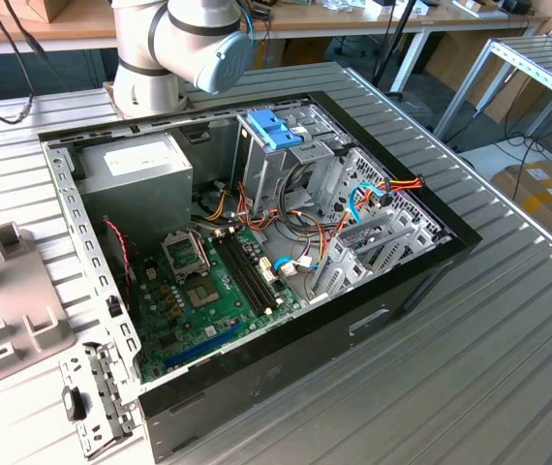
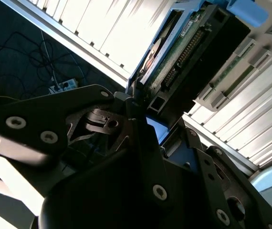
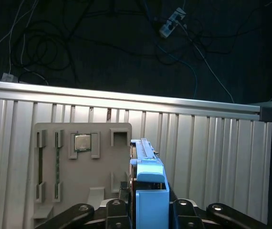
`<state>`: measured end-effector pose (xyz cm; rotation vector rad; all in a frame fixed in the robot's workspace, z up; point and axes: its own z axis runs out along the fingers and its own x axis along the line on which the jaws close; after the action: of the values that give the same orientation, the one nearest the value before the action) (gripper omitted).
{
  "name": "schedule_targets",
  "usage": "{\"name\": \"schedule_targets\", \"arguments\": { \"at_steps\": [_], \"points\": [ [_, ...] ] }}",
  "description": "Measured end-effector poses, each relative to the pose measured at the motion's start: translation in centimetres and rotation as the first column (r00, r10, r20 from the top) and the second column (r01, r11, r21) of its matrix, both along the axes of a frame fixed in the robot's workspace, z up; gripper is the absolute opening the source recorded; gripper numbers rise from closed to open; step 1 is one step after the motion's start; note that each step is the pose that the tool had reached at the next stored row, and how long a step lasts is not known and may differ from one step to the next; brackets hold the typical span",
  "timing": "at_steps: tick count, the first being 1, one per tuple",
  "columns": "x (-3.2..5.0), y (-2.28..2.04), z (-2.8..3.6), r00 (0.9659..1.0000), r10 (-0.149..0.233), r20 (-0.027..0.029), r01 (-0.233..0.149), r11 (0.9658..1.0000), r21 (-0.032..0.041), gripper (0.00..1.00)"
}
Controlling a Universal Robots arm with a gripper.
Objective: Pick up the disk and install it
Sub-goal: 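Pick up the disk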
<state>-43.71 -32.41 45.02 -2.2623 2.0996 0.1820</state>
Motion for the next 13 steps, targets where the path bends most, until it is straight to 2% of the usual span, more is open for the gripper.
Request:
{"name": "schedule_targets", "arguments": {
  "at_steps": [13],
  "points": [
    [0.00,0.00,1.25,1.0000,0.000,-0.0001,0.000,1.0000,0.0025,0.37]
  ]
}}
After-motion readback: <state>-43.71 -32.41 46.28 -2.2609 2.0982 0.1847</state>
